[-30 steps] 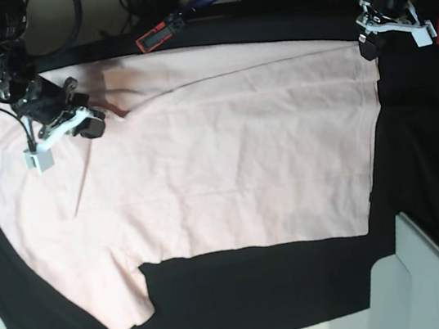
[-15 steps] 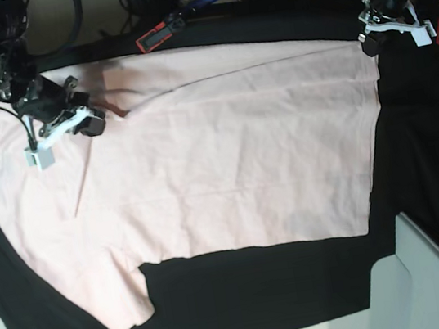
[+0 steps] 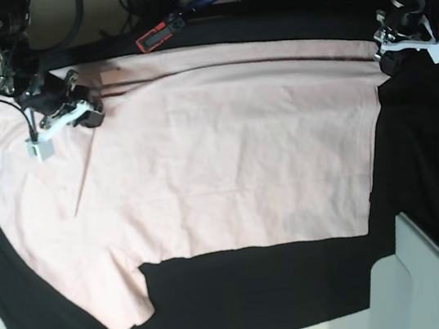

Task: Fold the T-shirt properly
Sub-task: 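Drag the shirt edge toward the robot with both grippers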

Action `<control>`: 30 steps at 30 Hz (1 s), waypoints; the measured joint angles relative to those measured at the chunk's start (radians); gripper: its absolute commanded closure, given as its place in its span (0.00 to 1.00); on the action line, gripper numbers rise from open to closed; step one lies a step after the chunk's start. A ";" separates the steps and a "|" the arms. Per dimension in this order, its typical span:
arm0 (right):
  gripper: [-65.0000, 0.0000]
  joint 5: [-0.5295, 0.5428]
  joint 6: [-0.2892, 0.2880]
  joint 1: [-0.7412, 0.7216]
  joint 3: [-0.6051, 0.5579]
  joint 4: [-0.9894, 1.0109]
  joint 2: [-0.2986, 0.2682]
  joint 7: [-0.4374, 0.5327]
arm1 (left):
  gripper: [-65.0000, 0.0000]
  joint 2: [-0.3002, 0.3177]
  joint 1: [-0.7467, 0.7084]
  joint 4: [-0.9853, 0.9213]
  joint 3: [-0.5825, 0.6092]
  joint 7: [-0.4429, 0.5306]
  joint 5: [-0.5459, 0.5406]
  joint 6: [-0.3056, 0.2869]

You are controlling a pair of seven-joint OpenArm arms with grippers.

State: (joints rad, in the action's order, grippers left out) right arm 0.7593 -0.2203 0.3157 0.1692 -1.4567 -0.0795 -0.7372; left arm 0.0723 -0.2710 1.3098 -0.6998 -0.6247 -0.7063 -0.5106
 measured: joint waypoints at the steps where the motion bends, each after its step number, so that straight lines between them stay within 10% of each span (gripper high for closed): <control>1: 1.00 0.000 0.000 0.000 0.000 0.000 0.000 -0.001 | 1.00 -0.001 0.014 0.000 0.000 -0.004 0.000 0.010; 20: 1.00 0.000 -0.061 0.075 -0.050 -0.169 -0.029 -0.013 | 1.00 0.002 0.111 0.005 0.124 0.005 -0.002 0.086; 30: 1.00 0.005 -0.064 0.131 -0.051 -0.132 0.050 -0.060 | 1.00 0.006 0.119 0.006 0.122 0.004 -0.002 0.085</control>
State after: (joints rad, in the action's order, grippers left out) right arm 0.7647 -0.2844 0.4465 0.1177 -1.5890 -0.0296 -0.7975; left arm 0.0788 -0.1520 1.3155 -0.5777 -0.6205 -0.7082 -0.4255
